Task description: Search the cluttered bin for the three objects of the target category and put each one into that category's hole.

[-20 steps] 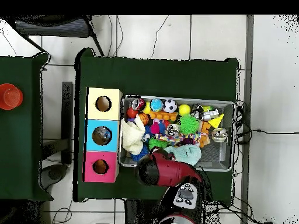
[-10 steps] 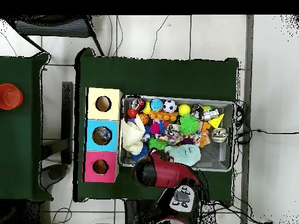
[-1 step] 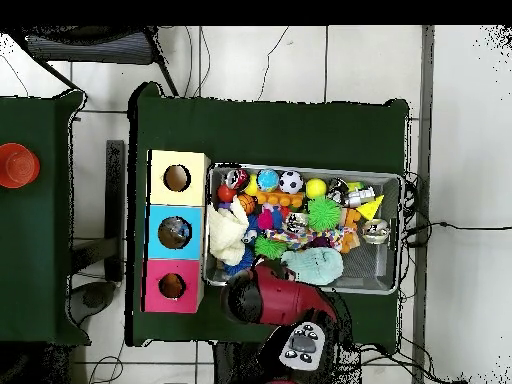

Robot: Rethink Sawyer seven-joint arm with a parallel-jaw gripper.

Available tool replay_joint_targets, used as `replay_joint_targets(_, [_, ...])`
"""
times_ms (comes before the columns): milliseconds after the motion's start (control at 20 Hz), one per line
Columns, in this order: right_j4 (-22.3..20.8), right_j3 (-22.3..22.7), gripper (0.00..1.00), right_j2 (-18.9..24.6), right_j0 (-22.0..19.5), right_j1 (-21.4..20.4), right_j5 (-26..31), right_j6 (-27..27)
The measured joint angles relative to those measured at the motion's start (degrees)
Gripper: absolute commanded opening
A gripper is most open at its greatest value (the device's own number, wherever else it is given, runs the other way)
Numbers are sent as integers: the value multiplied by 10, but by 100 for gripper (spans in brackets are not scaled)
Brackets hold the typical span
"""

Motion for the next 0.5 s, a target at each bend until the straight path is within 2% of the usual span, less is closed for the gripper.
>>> replay_joint_targets(250, [0, -1, 0, 1, -26, -8, 7, 0])
replay_joint_targets(300, [-3, -5, 0, 1, -48, -12, 17, 0])
replay_joint_targets(500, [-16, -18, 0, 1, -82, -18, 37, 0])
